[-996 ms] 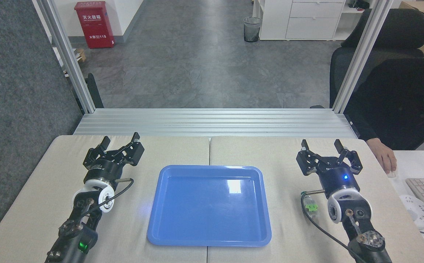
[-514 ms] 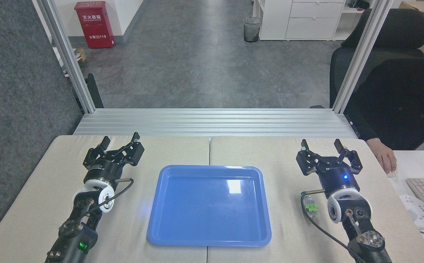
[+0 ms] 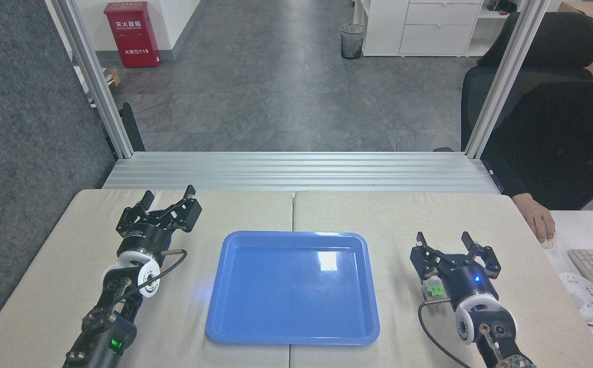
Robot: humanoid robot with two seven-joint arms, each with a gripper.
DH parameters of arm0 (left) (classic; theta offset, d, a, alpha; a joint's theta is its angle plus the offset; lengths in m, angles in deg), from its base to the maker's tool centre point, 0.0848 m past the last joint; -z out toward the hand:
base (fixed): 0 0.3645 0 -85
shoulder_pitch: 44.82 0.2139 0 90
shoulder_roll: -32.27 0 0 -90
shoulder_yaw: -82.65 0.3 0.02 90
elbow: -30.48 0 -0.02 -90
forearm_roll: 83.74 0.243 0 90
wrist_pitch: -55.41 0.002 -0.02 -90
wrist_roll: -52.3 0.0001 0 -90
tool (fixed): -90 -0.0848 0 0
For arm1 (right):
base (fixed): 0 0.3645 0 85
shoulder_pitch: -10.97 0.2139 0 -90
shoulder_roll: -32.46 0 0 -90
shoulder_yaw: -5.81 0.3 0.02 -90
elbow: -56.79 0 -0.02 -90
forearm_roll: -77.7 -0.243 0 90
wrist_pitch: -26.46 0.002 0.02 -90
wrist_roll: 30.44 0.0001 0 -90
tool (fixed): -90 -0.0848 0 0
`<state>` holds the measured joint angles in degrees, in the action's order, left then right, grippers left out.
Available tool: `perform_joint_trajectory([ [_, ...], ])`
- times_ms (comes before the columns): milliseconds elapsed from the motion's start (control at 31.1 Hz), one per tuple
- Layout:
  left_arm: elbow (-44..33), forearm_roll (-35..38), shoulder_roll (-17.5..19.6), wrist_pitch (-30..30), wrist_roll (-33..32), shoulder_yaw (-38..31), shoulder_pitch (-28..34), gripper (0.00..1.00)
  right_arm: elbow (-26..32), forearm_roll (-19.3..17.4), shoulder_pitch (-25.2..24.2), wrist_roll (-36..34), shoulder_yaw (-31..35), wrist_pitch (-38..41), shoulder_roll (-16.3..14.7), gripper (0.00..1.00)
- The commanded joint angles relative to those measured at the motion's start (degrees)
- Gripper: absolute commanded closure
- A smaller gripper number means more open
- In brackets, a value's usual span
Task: Pick up switch part and place in tray
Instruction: 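Lower the right gripper onto the small switch part and close it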
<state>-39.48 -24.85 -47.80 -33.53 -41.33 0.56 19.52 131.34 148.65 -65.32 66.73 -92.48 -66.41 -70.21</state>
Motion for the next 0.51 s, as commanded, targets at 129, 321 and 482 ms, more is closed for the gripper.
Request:
perform_joint_trajectory([
  [129, 0.0, 0.0, 0.0, -0.01, 0.03, 0.0, 0.0, 0.0, -0.36, -0.46, -7.38, 0.22, -3.93, 0.41, -1.39, 0.01],
  [321, 0.0, 0.0, 0.0, -0.01, 0.03, 0.0, 0.0, 0.0, -3.0, -4.67, -7.38, 0.22, -3.4, 0.32, -0.6, 0.01],
  [482, 0.0, 0.0, 0.0, -0.01, 0.03, 0.0, 0.0, 0.0, -3.18, -6.18, -7.47, 0.22, -3.75, 0.24, -0.43, 0.02],
])
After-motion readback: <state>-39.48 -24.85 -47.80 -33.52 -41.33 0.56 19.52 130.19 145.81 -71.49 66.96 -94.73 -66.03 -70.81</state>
